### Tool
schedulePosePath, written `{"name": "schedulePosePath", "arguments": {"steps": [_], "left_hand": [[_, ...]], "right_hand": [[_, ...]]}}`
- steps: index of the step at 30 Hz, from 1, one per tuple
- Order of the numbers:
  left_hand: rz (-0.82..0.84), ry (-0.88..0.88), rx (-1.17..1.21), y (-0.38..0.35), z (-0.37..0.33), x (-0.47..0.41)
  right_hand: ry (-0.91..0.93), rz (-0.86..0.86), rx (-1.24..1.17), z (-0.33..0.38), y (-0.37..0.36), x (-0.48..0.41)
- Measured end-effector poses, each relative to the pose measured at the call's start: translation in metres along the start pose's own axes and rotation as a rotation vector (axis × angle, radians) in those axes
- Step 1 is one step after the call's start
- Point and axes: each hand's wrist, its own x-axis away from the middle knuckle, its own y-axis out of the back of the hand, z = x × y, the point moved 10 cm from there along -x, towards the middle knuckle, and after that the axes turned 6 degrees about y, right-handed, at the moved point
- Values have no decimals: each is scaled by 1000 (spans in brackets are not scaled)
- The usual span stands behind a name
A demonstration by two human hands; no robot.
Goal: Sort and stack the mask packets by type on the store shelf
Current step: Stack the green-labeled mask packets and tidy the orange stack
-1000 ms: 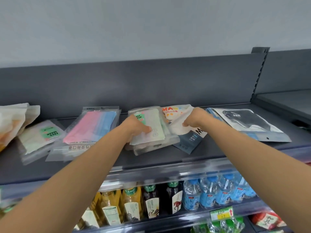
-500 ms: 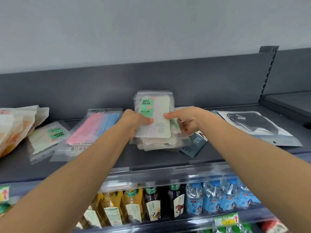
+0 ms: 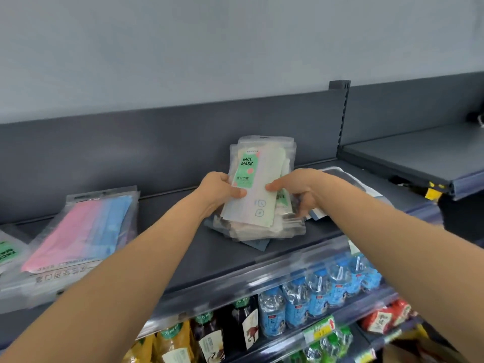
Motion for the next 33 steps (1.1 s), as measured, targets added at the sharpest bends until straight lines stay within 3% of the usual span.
{"name": "schedulePosePath", "arguments": {"steps": [7,16,24,28,33], "left_hand": [[162,134,24,-15,19,-7],[182,158,235,0,24,0],[84,-25,330,52,12,21],[-19,-141,242,74,9,30],[-37,-95,178,86,23,39]], "right_hand": [[6,-67,-55,-4,-5,3],[-20,-96,-90,-4,-19,-5],[90,76,-180,31,-59,4],[226,66,-225,52,-71,3],[336,119,-244,66,-90,6]]}}
